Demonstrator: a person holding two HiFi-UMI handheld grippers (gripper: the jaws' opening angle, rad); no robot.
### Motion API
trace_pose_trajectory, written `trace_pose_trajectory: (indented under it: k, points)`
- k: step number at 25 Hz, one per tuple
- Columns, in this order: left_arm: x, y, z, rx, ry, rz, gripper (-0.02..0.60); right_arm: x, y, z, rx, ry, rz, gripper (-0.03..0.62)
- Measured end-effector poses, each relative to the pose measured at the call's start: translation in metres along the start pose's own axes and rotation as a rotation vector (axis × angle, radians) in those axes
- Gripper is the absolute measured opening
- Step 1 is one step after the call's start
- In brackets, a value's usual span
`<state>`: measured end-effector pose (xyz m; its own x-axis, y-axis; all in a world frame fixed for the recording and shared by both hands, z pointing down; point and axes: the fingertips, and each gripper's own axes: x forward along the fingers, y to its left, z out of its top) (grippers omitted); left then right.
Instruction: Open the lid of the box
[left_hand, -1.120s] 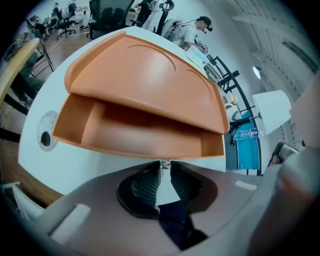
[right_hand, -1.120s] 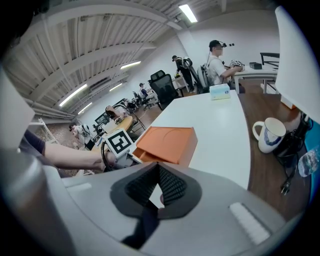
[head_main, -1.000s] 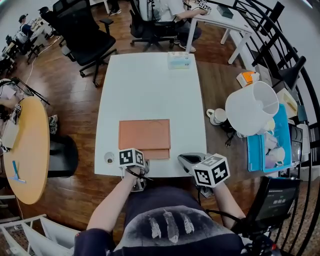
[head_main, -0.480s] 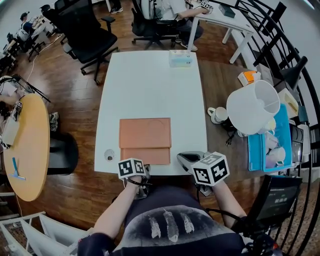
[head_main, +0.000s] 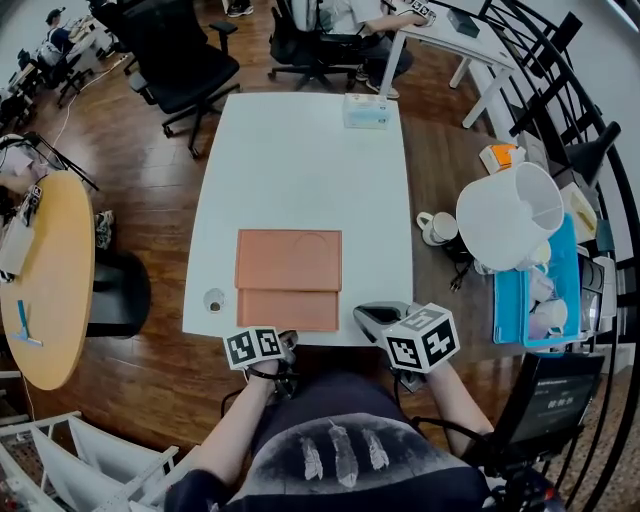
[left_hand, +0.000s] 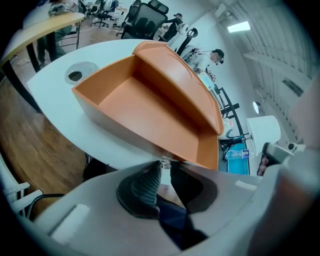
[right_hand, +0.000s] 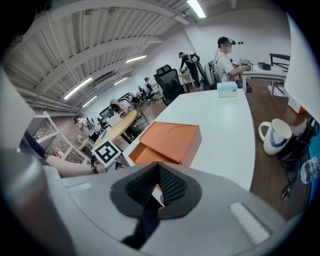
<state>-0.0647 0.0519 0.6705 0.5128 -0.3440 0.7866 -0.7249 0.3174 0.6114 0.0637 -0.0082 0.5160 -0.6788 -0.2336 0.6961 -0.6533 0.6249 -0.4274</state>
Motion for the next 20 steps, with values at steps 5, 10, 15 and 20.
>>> trace_pose_trajectory:
  k: [5, 10, 15, 20]
  points:
    - [-0.004, 0.004, -0.015, -0.03, -0.01, -0.024, 0.08, -0.003, -0.001, -0.007, -0.006, 0.009, 0.001, 0.003]
    - [-0.011, 0.01, -0.028, -0.046, -0.01, -0.04, 0.08, -0.007, -0.004, -0.012, -0.003, 0.012, -0.004, 0.004]
    - [-0.01, 0.01, -0.029, -0.058, -0.02, -0.049, 0.08, -0.009, -0.006, -0.016, -0.002, 0.017, -0.008, 0.003]
    - [-0.013, 0.011, -0.031, -0.081, -0.005, -0.085, 0.085, -0.008, -0.002, -0.016, 0.001, 0.016, -0.006, 0.003]
